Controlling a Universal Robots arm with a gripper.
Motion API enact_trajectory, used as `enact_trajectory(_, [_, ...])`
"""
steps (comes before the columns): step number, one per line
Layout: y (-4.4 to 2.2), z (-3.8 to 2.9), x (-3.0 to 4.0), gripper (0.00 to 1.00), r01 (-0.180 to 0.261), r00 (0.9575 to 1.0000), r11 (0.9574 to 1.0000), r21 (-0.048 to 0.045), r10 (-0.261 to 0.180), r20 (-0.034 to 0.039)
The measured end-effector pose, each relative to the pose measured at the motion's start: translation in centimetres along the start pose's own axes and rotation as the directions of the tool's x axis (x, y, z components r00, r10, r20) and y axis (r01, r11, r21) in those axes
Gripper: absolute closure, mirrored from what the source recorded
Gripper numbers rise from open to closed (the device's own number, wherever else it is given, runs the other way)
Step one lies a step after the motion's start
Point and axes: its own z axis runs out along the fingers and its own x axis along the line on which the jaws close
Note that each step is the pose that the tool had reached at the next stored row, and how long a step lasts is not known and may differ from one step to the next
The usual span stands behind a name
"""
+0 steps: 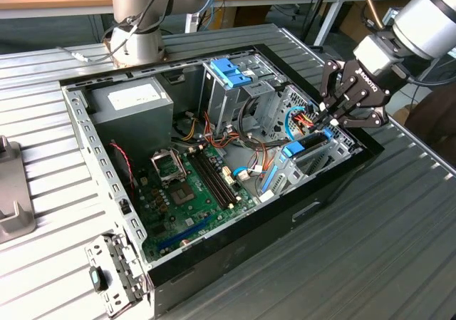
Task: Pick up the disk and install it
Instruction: 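Insert the first disk wire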
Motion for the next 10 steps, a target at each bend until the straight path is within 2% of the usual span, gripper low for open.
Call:
enact_trajectory(7, [0.0,-0.01,0.02,0.82,0.0,1.0,1.0,0.0,0.0,0.0])
enact_trajectory(10, [0.01,0.0,0.28,0.82,0.0,1.0,1.0,0.0,0.0,-0.0012])
